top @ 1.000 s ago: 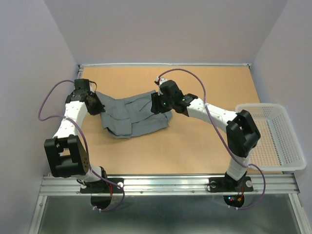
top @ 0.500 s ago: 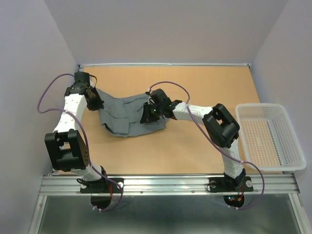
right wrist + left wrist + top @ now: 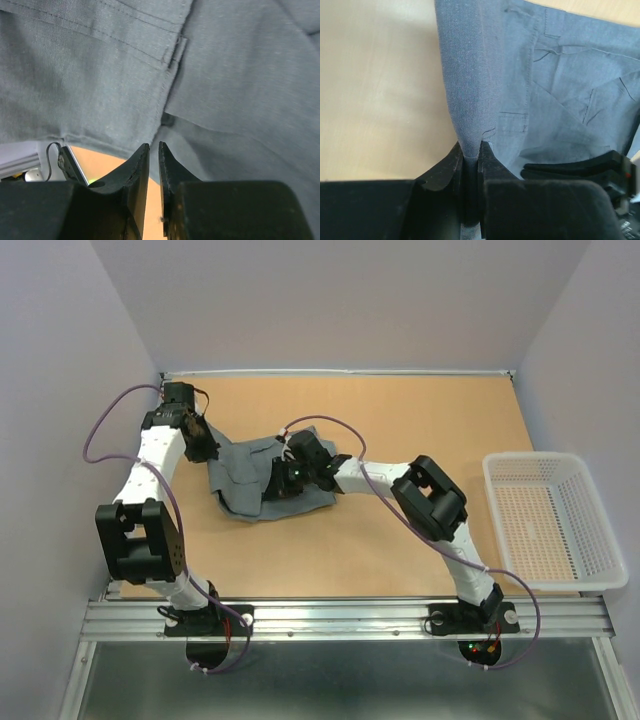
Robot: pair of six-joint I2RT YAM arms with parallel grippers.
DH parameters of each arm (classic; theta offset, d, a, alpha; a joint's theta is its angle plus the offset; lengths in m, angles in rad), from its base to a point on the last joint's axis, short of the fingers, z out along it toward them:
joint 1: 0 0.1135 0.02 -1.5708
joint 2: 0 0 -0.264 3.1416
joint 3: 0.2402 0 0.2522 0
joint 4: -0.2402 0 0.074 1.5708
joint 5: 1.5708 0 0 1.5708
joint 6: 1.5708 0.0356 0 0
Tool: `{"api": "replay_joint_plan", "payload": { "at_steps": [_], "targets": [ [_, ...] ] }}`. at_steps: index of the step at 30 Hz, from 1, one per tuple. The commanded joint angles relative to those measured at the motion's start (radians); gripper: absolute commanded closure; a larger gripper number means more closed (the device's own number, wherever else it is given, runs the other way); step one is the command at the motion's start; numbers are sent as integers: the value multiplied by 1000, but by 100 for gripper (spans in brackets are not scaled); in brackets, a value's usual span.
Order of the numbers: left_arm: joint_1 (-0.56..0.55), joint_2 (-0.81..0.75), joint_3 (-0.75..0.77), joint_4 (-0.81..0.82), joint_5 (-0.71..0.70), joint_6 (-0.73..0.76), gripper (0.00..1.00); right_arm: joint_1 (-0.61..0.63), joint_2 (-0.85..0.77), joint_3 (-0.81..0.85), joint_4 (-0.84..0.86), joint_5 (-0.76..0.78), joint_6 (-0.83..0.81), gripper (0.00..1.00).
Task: Fold and stack the long sleeve shirts
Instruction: Fold the shirt
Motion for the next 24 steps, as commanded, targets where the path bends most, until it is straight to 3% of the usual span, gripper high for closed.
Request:
{"api": "replay_joint_plan", "payload": {
  "at_steps": [1, 16, 24],
  "targets": [
    [-28, -6, 64, -13, -17, -15, 100, 18, 43, 80, 94, -27, 29, 81],
    [-169, 20, 130, -13, 32, -69, 100, 94, 170, 189, 172, -101, 94, 83],
    [-205, 58, 119, 7, 4, -67, 100, 47, -31, -41, 153, 102, 33, 74]
  ]
}}
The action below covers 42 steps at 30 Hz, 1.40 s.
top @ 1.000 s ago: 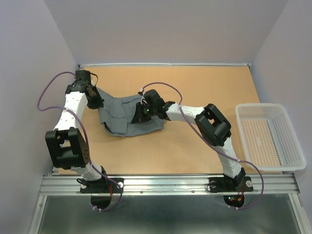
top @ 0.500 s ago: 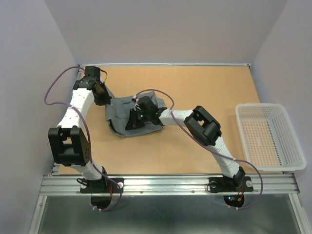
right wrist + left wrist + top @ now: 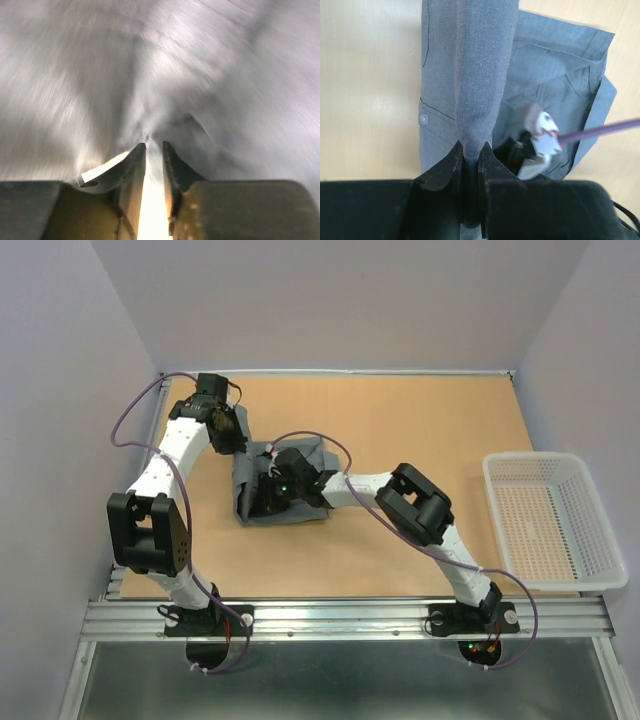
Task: Fold and stack the long sleeve shirts
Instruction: Fold the shirt
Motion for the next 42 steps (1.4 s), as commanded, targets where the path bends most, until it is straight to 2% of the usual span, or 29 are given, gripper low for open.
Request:
{"api": "replay_joint_plan", "payload": {
  "at_steps": [1, 3, 5, 10, 16, 25, 32, 38, 42],
  "targets": [
    [-24, 14, 25, 26, -10, -9, 100, -47, -175, -136, 22, 147, -42, 69],
    [-47, 29, 30, 27, -12, -6, 100, -64, -250, -178, -15, 225, -84, 62],
    [-64, 35, 34, 30, -12, -7, 100, -84, -294, -229, -38, 256, -107, 59],
    [-104, 49, 51, 27, -23, -12, 100, -116, -442, -307, -136, 366, -184, 59],
    [-148, 63, 61, 47, -1, -47, 100, -211, -529, -463, -136, 334, -158, 60],
    [-210, 118, 77, 79, 6, -84, 100, -262, -509, -551, -137, 284, -52, 62],
    [-248, 146, 130, 73, 2, -104, 100, -283, -436, -593, -137, 224, -4, 69],
    [-314, 211, 156, 96, 20, -122, 100, -289, -396, -602, -125, 179, 23, 88],
    [-363, 261, 171, 90, 17, -107, 100, -292, -405, -609, -119, 182, 23, 89]
  ]
}}
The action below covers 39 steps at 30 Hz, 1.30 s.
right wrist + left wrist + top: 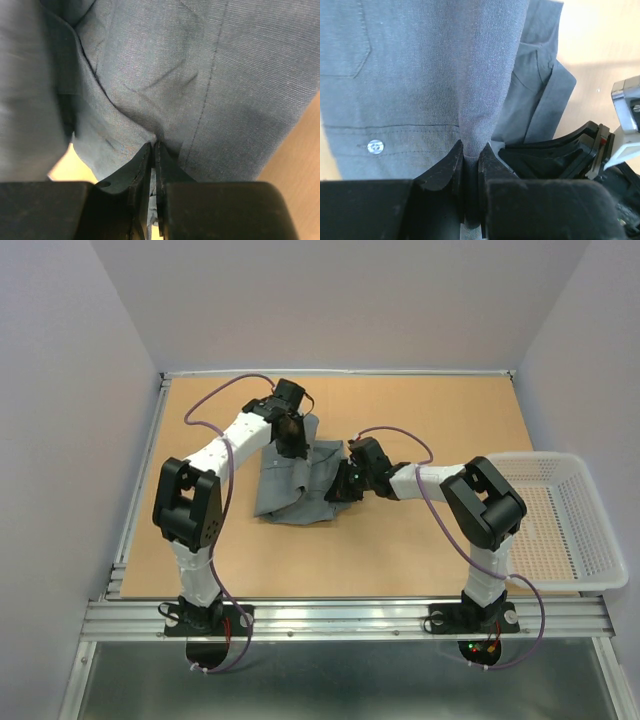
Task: Fold and stack the long sleeve shirts
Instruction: Fold the shirt
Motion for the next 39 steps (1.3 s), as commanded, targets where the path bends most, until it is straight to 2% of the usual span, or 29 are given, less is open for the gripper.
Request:
{"api": "replay_joint_plan", "payload": {
  "at_steps": [1, 6, 9, 10, 19, 24, 27, 29, 30, 31, 33, 34, 37, 39],
  "targets": [
    [-58, 40, 44, 5, 6, 7, 100, -1, 25, -43, -34, 2, -1, 89],
    [-95, 108, 50, -16, -34, 30, 100, -3, 5, -53, -24, 5, -5, 85],
    [-114, 139, 62, -25, -51, 38, 100, -3, -13, -62, -18, 19, -6, 77],
    [-140, 148, 80, -40, -71, 28, 100, -3, -53, -67, -18, 42, -11, 69],
    [-141, 150, 120, -96, -256, 19, 100, -1, -96, -79, -18, 53, -12, 68],
    [-142, 125, 110, -68, -195, -1, 99, -3, -167, -92, -18, 79, -21, 60],
    [-144, 70, 97, -25, -119, -15, 91, -3, -230, -98, -24, 132, -38, 50],
    [-144, 26, 97, -7, -91, -18, 81, -3, -260, -102, -37, 165, -47, 47],
    [-144, 13, 97, 8, -85, -18, 77, -4, -279, -105, -41, 183, -49, 47],
    [-144, 1, 94, 18, -28, -21, 67, -4, -306, -107, -46, 215, -60, 46],
    [-144, -31, 84, 34, 12, -25, 57, -4, -339, -110, -51, 249, -64, 46],
    [-144, -41, 70, 51, 42, -34, 48, -6, -369, -112, -51, 277, -72, 46],
    [-144, -87, 36, 80, 37, -44, 35, -7, -420, -109, -80, 323, -90, 46],
    [-142, -107, 31, 85, 23, -42, 33, -9, -438, -102, -89, 335, -97, 46]
  ]
}}
